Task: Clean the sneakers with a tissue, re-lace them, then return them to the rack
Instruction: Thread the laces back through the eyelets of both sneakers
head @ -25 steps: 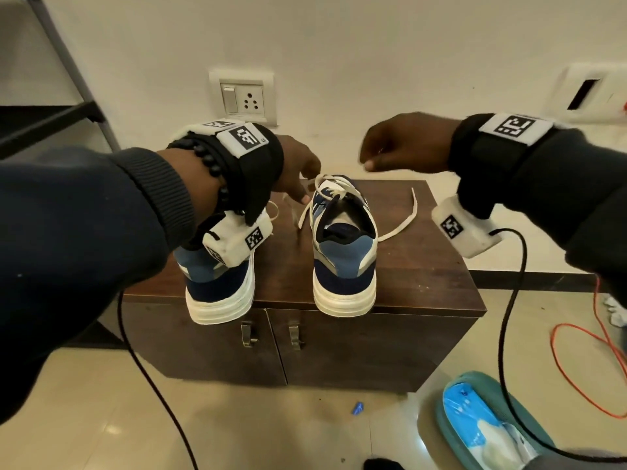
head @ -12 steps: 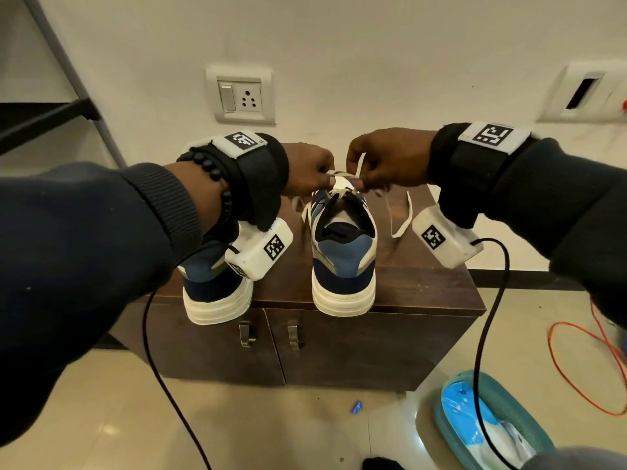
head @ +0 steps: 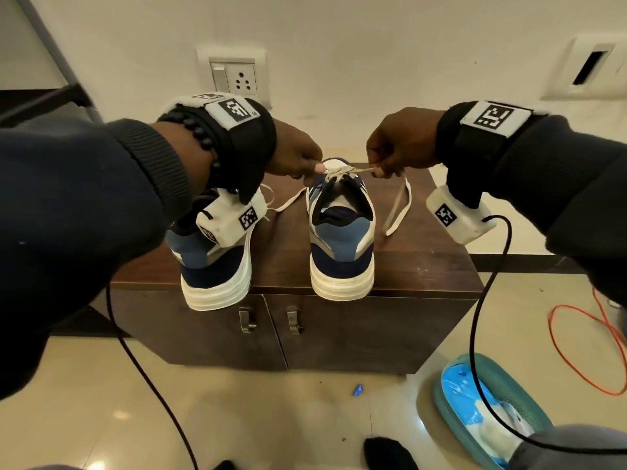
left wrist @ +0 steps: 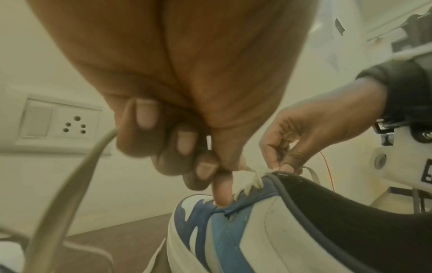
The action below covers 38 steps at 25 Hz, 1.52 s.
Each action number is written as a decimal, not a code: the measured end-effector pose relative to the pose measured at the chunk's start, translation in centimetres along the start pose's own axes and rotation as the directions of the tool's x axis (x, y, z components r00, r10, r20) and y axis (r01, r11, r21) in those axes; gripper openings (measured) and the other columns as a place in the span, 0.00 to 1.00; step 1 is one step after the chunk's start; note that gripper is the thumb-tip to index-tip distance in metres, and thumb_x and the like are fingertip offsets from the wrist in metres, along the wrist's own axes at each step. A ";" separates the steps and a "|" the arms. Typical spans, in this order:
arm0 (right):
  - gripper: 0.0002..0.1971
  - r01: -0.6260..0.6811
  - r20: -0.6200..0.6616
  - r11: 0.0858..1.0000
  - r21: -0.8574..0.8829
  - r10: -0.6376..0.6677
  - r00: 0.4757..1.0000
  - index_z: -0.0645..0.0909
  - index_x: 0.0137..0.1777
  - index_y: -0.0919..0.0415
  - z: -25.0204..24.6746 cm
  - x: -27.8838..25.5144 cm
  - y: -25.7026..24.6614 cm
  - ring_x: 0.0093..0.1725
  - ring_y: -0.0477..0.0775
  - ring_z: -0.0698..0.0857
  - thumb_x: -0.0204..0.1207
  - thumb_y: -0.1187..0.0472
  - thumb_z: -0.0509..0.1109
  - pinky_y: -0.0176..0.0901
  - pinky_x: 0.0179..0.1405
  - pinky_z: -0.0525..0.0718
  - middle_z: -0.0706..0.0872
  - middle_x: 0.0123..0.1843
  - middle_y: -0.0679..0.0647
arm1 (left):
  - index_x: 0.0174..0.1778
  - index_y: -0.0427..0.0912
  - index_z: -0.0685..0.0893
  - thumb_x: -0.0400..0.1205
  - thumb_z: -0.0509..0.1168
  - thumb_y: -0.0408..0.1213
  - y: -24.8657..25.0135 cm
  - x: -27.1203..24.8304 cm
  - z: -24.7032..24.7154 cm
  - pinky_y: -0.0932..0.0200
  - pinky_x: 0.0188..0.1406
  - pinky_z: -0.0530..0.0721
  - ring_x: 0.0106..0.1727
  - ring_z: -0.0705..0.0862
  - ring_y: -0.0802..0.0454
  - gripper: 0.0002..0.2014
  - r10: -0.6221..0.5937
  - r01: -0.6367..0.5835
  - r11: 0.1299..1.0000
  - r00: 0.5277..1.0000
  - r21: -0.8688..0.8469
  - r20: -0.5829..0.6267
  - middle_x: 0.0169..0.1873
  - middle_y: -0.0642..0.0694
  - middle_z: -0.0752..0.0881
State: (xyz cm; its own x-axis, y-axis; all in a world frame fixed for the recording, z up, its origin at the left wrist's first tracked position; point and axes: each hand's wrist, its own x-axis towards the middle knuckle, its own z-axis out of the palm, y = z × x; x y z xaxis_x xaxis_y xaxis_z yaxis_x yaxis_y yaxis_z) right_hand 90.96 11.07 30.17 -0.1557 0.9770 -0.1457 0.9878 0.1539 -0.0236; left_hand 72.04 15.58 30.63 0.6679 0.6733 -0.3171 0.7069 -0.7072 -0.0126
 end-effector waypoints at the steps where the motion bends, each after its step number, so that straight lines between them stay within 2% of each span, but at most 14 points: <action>1: 0.02 -0.013 -0.013 1.000 0.019 0.014 1.000 0.84 0.41 0.55 0.0 -0.2 0.5 0.34 0.45 0.81 0.75 0.60 0.73 0.33 0.35 0.72 0.85 0.29 0.45 | 0.42 0.45 0.79 0.88 0.53 0.43 -0.4 -0.1 0.1 0.60 0.40 0.71 0.44 0.75 0.49 0.14 -0.004 0.003 1.000 1.000 -0.021 -0.015 0.34 0.51 0.77; 4: 0.03 -0.036 -0.017 0.996 0.087 0.038 0.999 0.84 0.42 0.55 -0.4 -1.0 1.6 0.34 0.43 0.81 0.76 0.58 0.72 0.33 0.36 0.72 0.85 0.31 0.45 | 0.39 0.47 0.81 0.88 0.53 0.42 -0.8 -0.4 0.1 0.61 0.38 0.72 0.36 0.76 0.53 0.15 -0.041 0.041 0.999 0.999 -0.021 -0.017 0.32 0.52 0.79; 7: 0.03 -0.013 0.073 0.997 0.073 0.007 0.997 0.84 0.44 0.56 -0.5 -1.4 1.3 0.38 0.47 0.82 0.76 0.57 0.72 0.35 0.38 0.73 0.86 0.34 0.46 | 0.44 0.45 0.83 0.87 0.55 0.41 -0.6 -0.3 0.2 0.62 0.36 0.79 0.34 0.80 0.53 0.12 -0.084 0.085 0.988 0.996 -0.131 0.011 0.35 0.49 0.84; 9: 0.06 0.024 0.086 0.993 0.118 -0.034 0.996 0.83 0.50 0.55 -0.2 -1.4 0.7 0.43 0.50 0.82 0.76 0.56 0.72 0.40 0.45 0.76 0.86 0.39 0.46 | 0.55 0.45 0.80 0.85 0.60 0.40 -0.2 -0.4 0.5 0.59 0.43 0.81 0.41 0.83 0.51 0.07 -0.060 0.056 0.990 0.998 -0.130 -0.024 0.43 0.51 0.85; 11: 0.10 0.083 0.039 0.974 0.210 -0.093 0.995 0.82 0.54 0.55 0.2 -1.3 0.0 0.47 0.50 0.83 0.75 0.55 0.72 0.43 0.52 0.77 0.87 0.45 0.48 | 0.63 0.45 0.77 0.83 0.65 0.42 0.0 -0.2 0.7 0.55 0.55 0.78 0.52 0.81 0.50 0.13 0.019 -0.027 0.996 0.996 -0.089 -0.090 0.50 0.53 0.83; 16: 0.04 0.138 -0.029 0.970 0.198 -0.135 0.990 0.82 0.50 0.57 1.1 -0.7 -1.0 0.40 0.49 0.81 0.77 0.60 0.70 0.40 0.43 0.74 0.87 0.41 0.51 | 0.50 0.47 0.78 0.84 0.63 0.40 0.4 -0.1 1.0 0.58 0.51 0.74 0.45 0.80 0.52 0.02 0.063 -0.070 0.996 0.991 -0.054 -0.121 0.42 0.50 0.87; 19: 0.01 0.098 -0.030 0.968 0.233 -0.094 0.995 0.82 0.48 0.54 0.9 -0.9 -0.3 0.37 0.43 0.82 0.78 0.59 0.69 0.40 0.44 0.77 0.89 0.38 0.49 | 0.47 0.44 0.81 0.87 0.56 0.37 -0.4 -0.4 1.2 0.59 0.46 0.78 0.37 0.84 0.53 0.09 0.025 -0.043 0.976 0.996 -0.213 -0.084 0.32 0.49 0.85; 22: 0.02 0.079 -0.034 0.956 0.284 -0.072 0.997 0.82 0.45 0.54 0.8 -1.2 0.4 0.35 0.44 0.83 0.78 0.58 0.69 0.42 0.44 0.78 0.89 0.37 0.50 | 0.41 0.42 0.80 0.89 0.53 0.39 -1.2 -0.5 1.5 0.58 0.43 0.80 0.32 0.85 0.52 0.14 -0.044 0.020 0.950 0.997 -0.311 -0.070 0.28 0.47 0.80; 25: 0.08 0.068 -0.036 0.922 0.381 -0.059 0.998 0.83 0.48 0.62 0.4 -1.7 0.8 0.35 0.47 0.84 0.78 0.57 0.69 0.42 0.42 0.80 0.89 0.37 0.55 | 0.37 0.43 0.76 0.89 0.53 0.43 -1.5 -1.0 1.2 0.62 0.34 0.80 0.33 0.84 0.51 0.16 -0.090 0.010 0.913 0.980 -0.408 -0.179 0.30 0.46 0.80; 27: 0.12 0.071 -0.064 0.844 0.531 -0.044 0.997 0.82 0.50 0.68 -0.1 -2.2 1.0 0.34 0.45 0.85 0.78 0.57 0.69 0.42 0.43 0.81 0.88 0.40 0.62 | 0.38 0.43 0.76 0.88 0.53 0.44 -1.5 -1.3 0.7 0.63 0.34 0.84 0.39 0.86 0.49 0.15 -0.087 -0.078 0.820 0.962 -0.566 -0.259 0.36 0.45 0.83; 29: 0.13 0.095 -0.103 0.728 0.679 -0.033 0.994 0.81 0.48 0.71 -0.7 -2.6 1.2 0.35 0.43 0.86 0.78 0.57 0.68 0.43 0.46 0.82 0.85 0.41 0.65 | 0.41 0.42 0.76 0.89 0.53 0.44 -1.2 -1.5 0.1 0.56 0.46 0.86 0.50 0.88 0.44 0.14 -0.057 -0.175 0.678 0.956 -0.714 -0.288 0.48 0.40 0.87; 31: 0.10 0.117 -0.121 0.616 0.779 -0.035 0.992 0.81 0.43 0.65 -1.1 -2.8 1.2 0.42 0.48 0.88 0.79 0.57 0.67 0.48 0.52 0.82 0.83 0.39 0.59 | 0.42 0.42 0.76 0.89 0.52 0.42 -0.8 -1.5 -0.3 0.52 0.53 0.85 0.55 0.88 0.43 0.14 -0.013 -0.235 0.581 0.954 -0.779 -0.298 0.55 0.37 0.87; 34: 0.05 0.143 -0.126 0.477 0.867 -0.068 0.990 0.80 0.45 0.58 -1.1 -2.8 0.9 0.52 0.55 0.87 0.81 0.60 0.65 0.52 0.55 0.82 0.83 0.40 0.53 | 0.44 0.41 0.76 0.89 0.52 0.40 -0.3 -1.2 -0.5 0.55 0.54 0.85 0.55 0.88 0.45 0.12 0.017 -0.291 0.472 0.947 -0.832 -0.321 0.54 0.37 0.88; 38: 0.03 0.142 -0.134 0.249 0.958 -0.048 0.990 0.73 0.47 0.57 -0.5 -2.5 0.0 0.55 0.60 0.87 0.83 0.63 0.61 0.51 0.55 0.82 0.87 0.53 0.62 | 0.48 0.43 0.76 0.88 0.54 0.36 0.0 -0.5 0.0 0.56 0.49 0.85 0.49 0.87 0.47 0.07 -0.023 -0.330 0.435 0.926 -0.838 -0.376 0.43 0.43 0.85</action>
State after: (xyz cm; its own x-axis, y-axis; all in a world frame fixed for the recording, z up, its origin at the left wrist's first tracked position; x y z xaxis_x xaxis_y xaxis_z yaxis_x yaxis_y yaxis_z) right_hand 91.36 8.70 31.07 -0.2013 0.9795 -0.0104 0.2229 0.0355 -0.9742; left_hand 71.75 15.22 30.74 0.6902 0.7208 0.0632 0.2821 -0.3486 0.8938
